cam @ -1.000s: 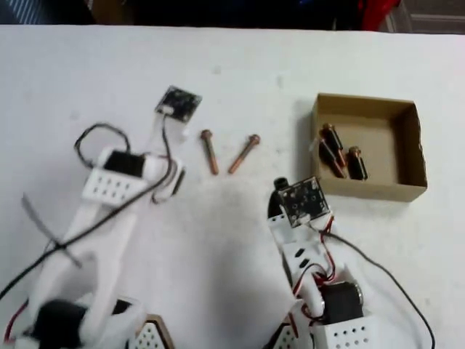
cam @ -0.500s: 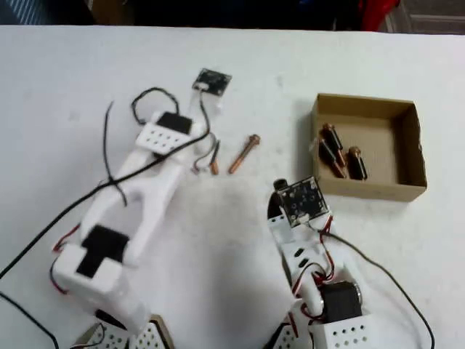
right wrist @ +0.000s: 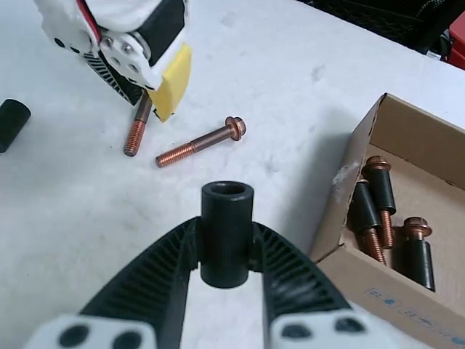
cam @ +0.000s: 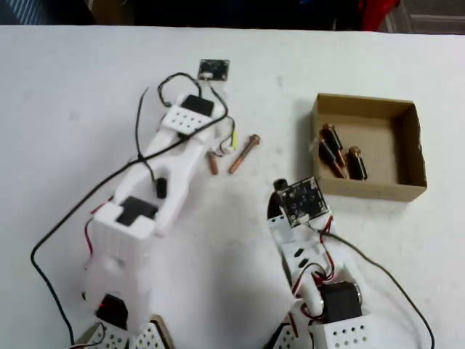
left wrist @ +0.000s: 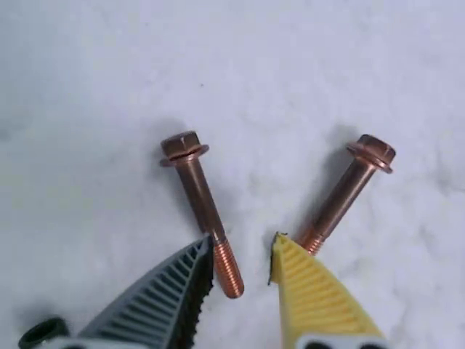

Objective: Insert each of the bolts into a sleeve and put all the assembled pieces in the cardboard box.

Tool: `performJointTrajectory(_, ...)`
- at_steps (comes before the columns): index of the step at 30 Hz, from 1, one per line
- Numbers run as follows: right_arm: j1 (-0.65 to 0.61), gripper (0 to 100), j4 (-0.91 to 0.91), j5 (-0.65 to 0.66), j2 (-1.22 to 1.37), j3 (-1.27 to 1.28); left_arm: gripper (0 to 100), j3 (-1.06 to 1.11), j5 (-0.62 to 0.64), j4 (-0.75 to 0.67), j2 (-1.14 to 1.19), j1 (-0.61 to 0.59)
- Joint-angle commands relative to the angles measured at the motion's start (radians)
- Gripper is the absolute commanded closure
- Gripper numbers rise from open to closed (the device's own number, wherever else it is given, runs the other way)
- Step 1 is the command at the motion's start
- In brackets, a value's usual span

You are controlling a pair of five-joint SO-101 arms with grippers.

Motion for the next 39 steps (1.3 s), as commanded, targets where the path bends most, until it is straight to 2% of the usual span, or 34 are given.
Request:
performJointTrajectory(1,-0.001,97.9,-0.024,0.005,-0.010,-0.006,84,-0.109,0.043,0.014,0.033,0.005)
performJointTrajectory(10,-0.005,97.9,-0.028,0.009,-0.010,0.008,84,-0.175,0.087,0.009,0.091,-0.071)
performJointTrajectory(19,-0.005,97.9,-0.028,0.009,-0.010,0.008,83,-0.169,0.089,0.002,0.094,-0.076)
performJointTrajectory(26,-0.004,97.9,-0.028,0.009,-0.010,0.008,84,-0.121,0.086,-0.083,0.099,-0.070)
performJointTrajectory(37,-0.005,97.9,-0.027,0.005,-0.010,0.009,84,-0.189,0.087,-0.084,0.202,-0.076)
performJointTrajectory(39,-0.007,97.9,-0.027,0.005,-0.010,0.009,87,-0.198,0.084,-0.084,0.203,-0.076)
